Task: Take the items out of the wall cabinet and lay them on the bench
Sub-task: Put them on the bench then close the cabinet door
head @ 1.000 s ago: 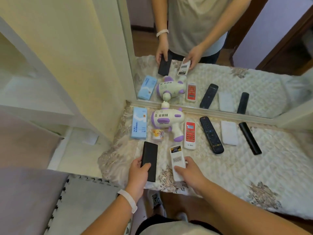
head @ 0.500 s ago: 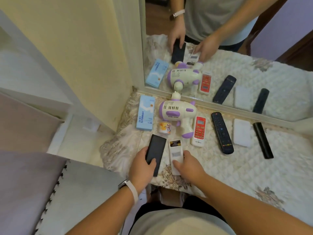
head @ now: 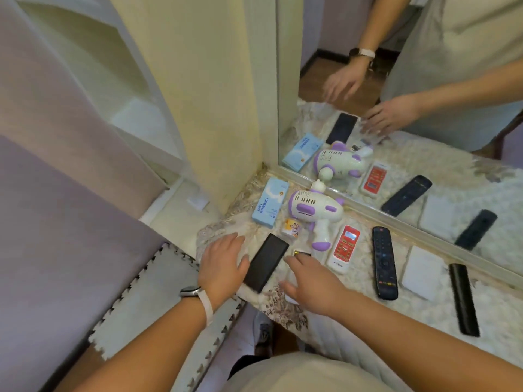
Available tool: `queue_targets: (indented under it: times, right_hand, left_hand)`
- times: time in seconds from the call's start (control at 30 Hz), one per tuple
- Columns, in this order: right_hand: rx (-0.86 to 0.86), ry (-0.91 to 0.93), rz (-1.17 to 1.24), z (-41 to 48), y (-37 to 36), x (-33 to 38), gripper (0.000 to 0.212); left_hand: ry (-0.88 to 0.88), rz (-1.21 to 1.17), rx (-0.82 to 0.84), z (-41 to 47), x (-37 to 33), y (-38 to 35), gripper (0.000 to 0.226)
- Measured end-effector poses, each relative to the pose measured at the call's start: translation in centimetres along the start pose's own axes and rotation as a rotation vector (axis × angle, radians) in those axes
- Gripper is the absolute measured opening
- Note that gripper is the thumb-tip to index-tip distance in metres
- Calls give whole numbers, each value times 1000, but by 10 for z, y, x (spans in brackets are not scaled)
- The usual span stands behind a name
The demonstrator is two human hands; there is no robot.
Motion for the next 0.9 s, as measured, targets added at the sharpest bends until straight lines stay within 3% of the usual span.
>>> queue_targets:
  times: [0.17, 0.33, 0.47, 0.63, 0.9]
  right_hand:
    - [-126, 397, -144, 4, 32, 44, 61]
    - [-173, 675, -185, 8, 52, 90, 56]
    - [-187, 860, -198, -1, 57, 141, 47]
    - [-185, 1060, -266, -31, 51, 220, 52]
    - [-186, 1330, -267, -113, 5, 364, 47]
  left_hand:
    - [27, 189, -119, -34, 1, 40, 45]
    - [129, 249, -210, -90, 8, 81, 44]
    - [207, 286, -320, -144, 24, 116, 40]
    - [325, 360, -485, -220, 48, 166, 32]
    - [567, 386, -598, -369, 95, 204, 34]
Point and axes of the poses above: each hand's wrist, its own z-axis towards the middle knuckle, its own y-axis out of the back of the hand, x = y × z, the point moved 6 cm from there along z, towards the middle knuckle, and after that the axes turned 4 degrees about -x, right-handed, at the moved point
